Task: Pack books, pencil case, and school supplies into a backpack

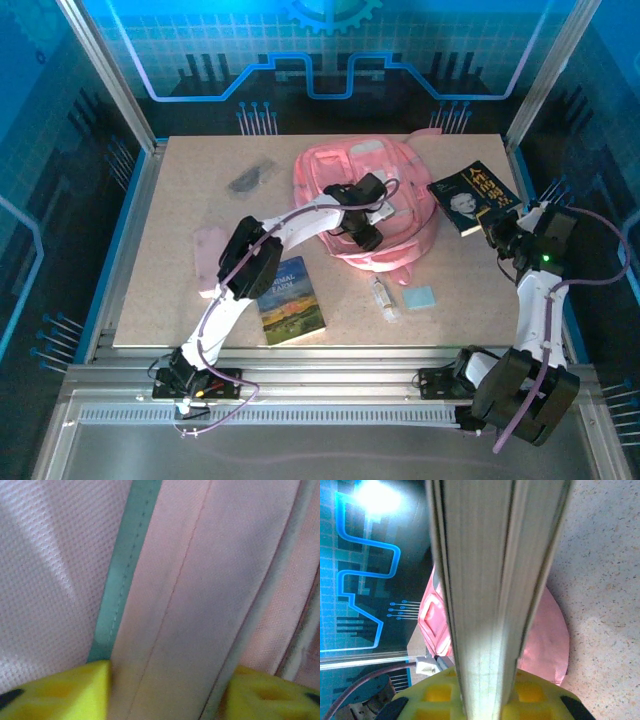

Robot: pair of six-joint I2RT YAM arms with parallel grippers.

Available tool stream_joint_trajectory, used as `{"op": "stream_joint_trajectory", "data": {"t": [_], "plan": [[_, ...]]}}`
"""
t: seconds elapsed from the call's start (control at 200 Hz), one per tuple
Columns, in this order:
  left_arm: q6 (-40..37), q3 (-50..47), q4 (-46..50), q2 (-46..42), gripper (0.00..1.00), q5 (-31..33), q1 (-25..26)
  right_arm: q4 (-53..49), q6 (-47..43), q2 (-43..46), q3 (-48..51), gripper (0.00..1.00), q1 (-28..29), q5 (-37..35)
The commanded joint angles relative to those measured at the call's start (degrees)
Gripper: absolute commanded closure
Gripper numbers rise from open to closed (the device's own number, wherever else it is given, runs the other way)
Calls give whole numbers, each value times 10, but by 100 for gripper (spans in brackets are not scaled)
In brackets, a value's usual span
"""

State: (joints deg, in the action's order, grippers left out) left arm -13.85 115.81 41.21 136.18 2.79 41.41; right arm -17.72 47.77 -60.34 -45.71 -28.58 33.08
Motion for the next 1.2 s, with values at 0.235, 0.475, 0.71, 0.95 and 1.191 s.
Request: {"op": "stream_joint_trajectory", "data": {"t": [0.235, 0.475, 0.71, 0.95, 1.191], "plan": [[17, -14, 29, 20, 100, -11, -3, 10, 2, 26, -8, 100, -19, 27], [74, 77, 49, -50, 100, -119, -27, -6, 8, 48, -35, 100, -52, 21], [142, 176, 49, -60, 100, -207, -68, -29, -5, 59, -43, 100, -69, 8], [224, 237, 4, -50, 100, -287, -122, -24, -5, 77, -34, 100, -65, 22], [261, 255, -42, -41, 100, -331, -129, 88, 62, 54, 31, 100, 54, 41]]}}
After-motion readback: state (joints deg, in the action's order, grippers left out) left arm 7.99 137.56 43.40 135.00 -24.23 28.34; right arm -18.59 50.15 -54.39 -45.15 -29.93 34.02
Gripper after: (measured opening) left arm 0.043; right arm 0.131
